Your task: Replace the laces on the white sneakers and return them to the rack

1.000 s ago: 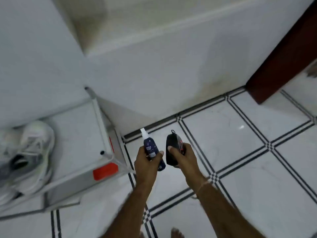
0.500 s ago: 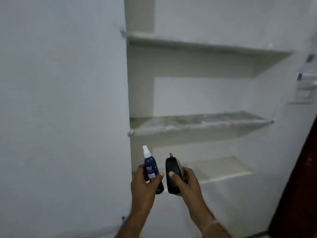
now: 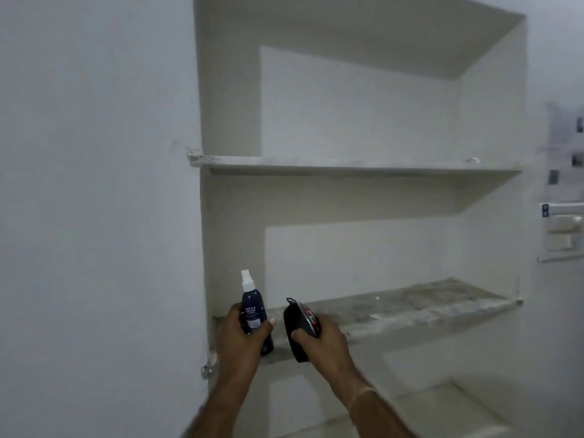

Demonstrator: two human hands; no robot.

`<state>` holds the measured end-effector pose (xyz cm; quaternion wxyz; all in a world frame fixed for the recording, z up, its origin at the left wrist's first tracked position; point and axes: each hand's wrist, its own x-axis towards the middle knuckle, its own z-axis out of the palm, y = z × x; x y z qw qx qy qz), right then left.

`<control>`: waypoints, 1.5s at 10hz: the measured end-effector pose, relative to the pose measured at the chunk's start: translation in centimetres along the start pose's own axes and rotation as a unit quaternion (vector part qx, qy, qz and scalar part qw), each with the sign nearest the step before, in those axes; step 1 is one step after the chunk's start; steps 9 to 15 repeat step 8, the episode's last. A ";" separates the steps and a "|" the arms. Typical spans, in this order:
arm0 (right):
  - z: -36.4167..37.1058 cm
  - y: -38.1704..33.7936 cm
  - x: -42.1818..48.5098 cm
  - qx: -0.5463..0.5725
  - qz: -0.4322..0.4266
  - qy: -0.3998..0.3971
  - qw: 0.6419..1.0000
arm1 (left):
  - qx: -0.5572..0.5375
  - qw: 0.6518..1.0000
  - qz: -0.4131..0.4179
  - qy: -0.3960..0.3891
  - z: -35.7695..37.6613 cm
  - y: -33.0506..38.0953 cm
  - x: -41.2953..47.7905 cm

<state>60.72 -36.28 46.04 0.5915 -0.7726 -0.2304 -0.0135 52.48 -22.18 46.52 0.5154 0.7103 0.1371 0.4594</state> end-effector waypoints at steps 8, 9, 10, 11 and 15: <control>6.0 4.4 9.0 -0.146 -0.092 0.024 0.985 | 0.116 0.992 -0.041 0.011 1.9 -5.2 4.0; 6.0 4.4 9.0 -0.146 -0.092 0.024 0.985 | 0.116 0.992 -0.041 0.011 1.9 -5.2 4.0; 6.0 4.4 9.0 -0.146 -0.092 0.024 0.985 | 0.116 0.992 -0.041 0.011 1.9 -5.2 4.0; 6.0 4.4 9.0 -0.146 -0.092 0.024 0.985 | 0.116 0.992 -0.041 0.011 1.9 -5.2 4.0; 6.0 4.4 9.0 -0.146 -0.092 0.024 0.985 | 0.116 0.992 -0.041 0.011 1.9 -5.2 4.0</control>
